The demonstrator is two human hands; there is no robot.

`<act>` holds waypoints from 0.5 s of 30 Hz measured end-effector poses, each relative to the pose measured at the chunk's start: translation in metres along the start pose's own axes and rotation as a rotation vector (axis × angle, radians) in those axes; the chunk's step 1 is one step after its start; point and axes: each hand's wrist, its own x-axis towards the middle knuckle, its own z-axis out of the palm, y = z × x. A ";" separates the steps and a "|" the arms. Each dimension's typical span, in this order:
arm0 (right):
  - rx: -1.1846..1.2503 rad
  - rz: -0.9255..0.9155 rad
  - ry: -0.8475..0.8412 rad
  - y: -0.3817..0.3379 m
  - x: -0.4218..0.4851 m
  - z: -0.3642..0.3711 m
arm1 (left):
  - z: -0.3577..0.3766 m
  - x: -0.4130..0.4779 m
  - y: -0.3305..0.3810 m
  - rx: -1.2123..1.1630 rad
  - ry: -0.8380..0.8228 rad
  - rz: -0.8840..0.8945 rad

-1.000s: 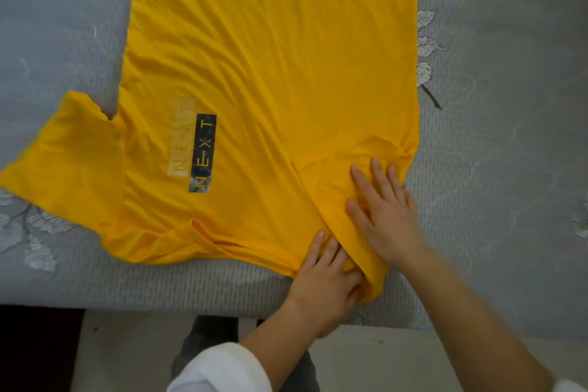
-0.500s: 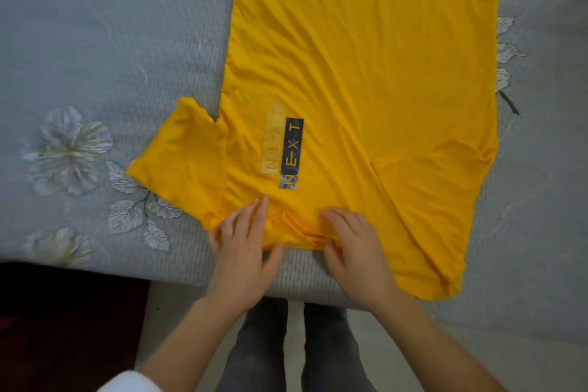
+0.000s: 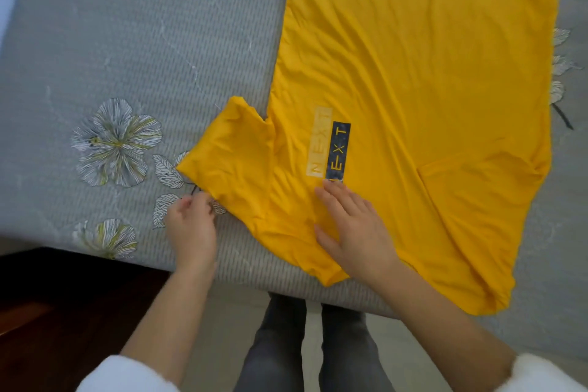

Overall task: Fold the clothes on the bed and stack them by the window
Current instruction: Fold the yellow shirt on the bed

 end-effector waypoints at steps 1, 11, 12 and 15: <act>-0.048 0.023 -0.072 0.000 0.007 0.006 | 0.002 0.008 0.008 -0.178 -0.018 -0.140; -0.234 0.015 -0.221 0.013 0.020 0.035 | 0.029 0.042 0.066 -0.436 -0.287 -0.507; -0.232 0.015 -0.222 0.013 0.020 0.036 | 0.030 0.043 0.068 -0.460 -0.233 -0.451; -0.216 0.017 -0.222 0.012 0.019 0.035 | 0.032 0.037 0.066 -0.426 -0.016 -0.067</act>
